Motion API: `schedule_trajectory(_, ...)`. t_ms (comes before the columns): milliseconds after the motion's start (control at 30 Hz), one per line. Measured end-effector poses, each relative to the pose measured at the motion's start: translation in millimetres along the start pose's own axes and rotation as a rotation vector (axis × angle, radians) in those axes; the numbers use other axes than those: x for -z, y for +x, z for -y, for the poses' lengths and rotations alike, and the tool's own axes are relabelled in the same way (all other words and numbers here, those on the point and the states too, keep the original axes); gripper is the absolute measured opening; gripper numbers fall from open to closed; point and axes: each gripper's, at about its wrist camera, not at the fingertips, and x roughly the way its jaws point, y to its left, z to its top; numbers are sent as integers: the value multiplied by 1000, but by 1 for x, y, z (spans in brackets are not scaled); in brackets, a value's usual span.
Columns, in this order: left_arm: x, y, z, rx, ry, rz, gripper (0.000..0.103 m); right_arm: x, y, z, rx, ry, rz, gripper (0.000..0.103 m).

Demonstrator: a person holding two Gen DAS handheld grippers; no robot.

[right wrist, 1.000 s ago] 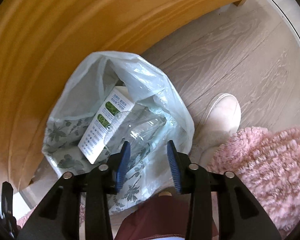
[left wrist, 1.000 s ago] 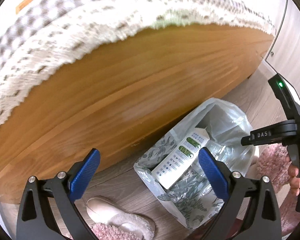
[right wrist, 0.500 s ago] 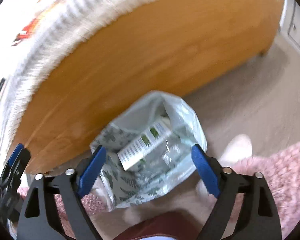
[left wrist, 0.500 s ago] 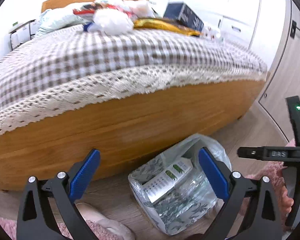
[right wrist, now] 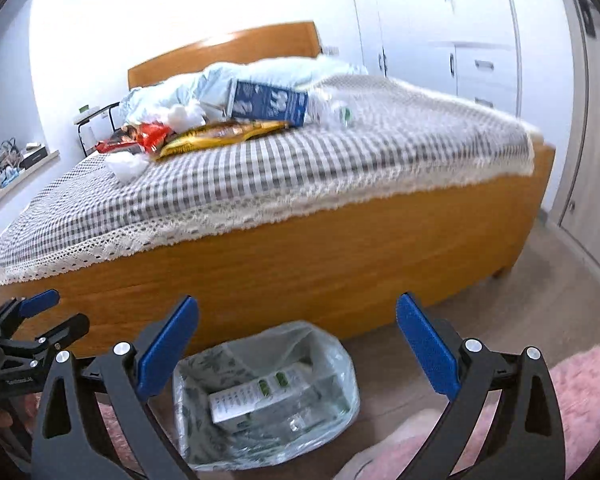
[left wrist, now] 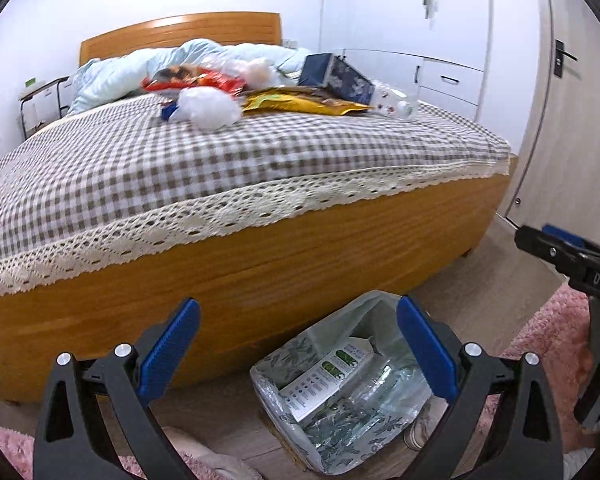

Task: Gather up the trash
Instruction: 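Raise both open grippers from the bin toward the trash on the bed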

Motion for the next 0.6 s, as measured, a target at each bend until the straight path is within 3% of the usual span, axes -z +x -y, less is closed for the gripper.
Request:
schedule_trajectory(133, -4, -7, 7, 3, 26, 34, 95, -2, -4, -5, 11, -51, 51, 95)
schedule_trajectory(333, -17, -10, 9, 15, 35, 57, 95, -9, -2, -3, 26, -70, 54, 95)
schedule_trajectory(600, -72, -6, 13, 28, 62, 140, 95, -65, 17, 8, 55, -83, 91, 95)
